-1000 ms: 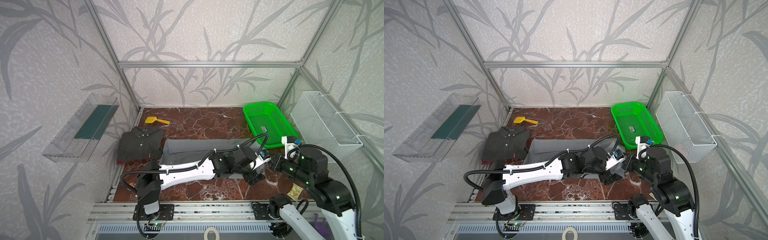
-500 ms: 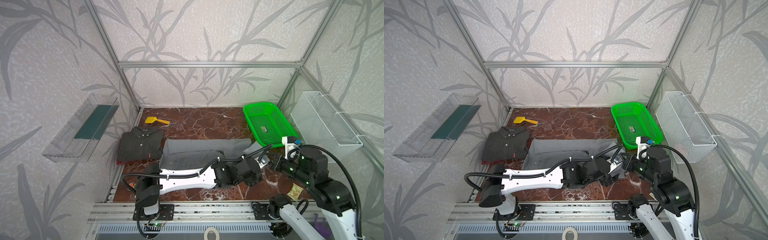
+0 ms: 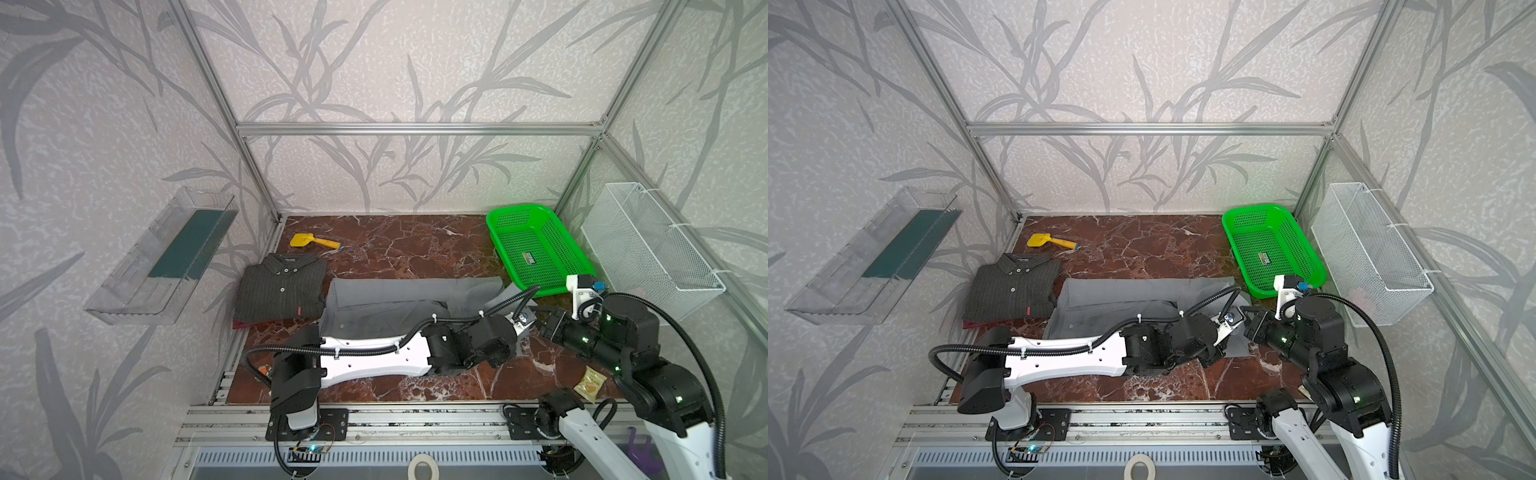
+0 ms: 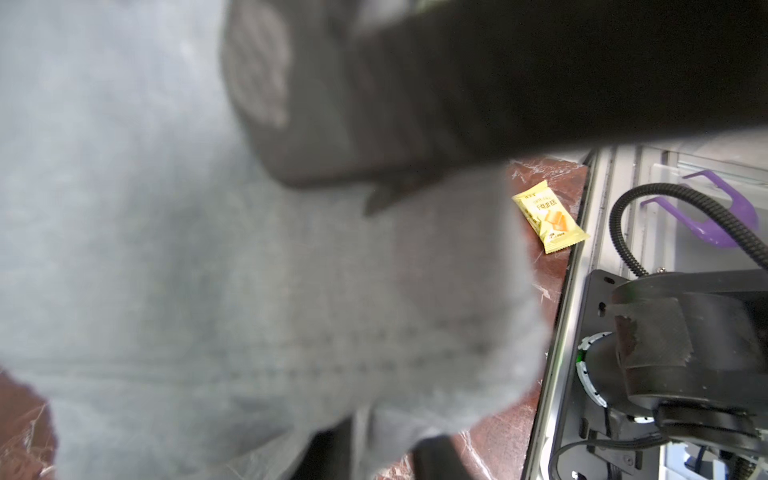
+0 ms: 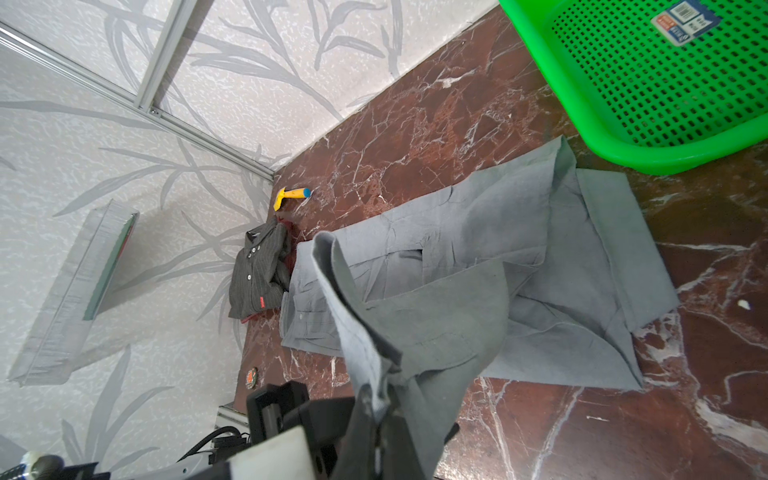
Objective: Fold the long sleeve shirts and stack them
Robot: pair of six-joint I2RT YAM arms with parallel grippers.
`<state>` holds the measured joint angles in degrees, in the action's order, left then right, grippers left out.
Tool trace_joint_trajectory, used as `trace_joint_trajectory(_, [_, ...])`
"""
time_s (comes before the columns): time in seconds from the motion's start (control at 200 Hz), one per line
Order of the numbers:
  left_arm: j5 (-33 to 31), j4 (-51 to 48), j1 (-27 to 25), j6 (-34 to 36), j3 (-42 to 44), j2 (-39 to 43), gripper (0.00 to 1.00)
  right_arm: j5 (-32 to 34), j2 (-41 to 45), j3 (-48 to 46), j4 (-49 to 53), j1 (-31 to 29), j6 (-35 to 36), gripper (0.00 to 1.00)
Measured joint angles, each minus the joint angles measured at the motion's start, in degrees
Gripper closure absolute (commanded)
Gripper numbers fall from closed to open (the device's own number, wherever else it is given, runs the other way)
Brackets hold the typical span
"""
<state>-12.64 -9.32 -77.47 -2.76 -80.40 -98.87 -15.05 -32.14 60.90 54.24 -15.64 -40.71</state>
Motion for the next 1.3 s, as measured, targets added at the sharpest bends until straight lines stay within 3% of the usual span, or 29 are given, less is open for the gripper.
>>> trace_joint_trajectory(0.035, [0.55,0.00,0.00,0.04,0.35,0.37,1.00,0.00,0.00,0.00,-0.02,0.00,-0.02,1.00])
trace_joint_trajectory(0.065, [0.83,-0.02,0.02,0.31,0.70,0.72,1.00,0.07,0.00,0.00,-0.04,0.00,0.02,1.00])
trace_joint_trajectory(0.21, [4.85,1.27,0.28,1.92,5.44,4.81,1.00,0.70,0.00,0.02,-0.44,-0.02,0.44,0.74])
trace_joint_trajectory(0.47, [15.98,10.56,1.75,4.02,19.96,15.61,1.00,3.89,-0.79,0.87,-1.75,0.00,3.80,0.50])
trace_joint_trajectory(0.775, [21.81,27.21,10.91,-4.76,31.56,18.32,1.00,2.78,-5.99,-4.02,-6.84,0.00,6.75,0.47])
trace_joint_trajectory(1.065, [23.76,41.42,12.13,-8.83,36.22,18.34,1.00,-3.50,-13.49,-14.53,-15.15,0.00,6.45,0.48])
trace_joint_trajectory(1.3, [23.23,47.71,13.29,-11.63,41.97,19.82,1.00,-6.67,-9.97,-18.64,-20.17,0.20,5.62,0.41])
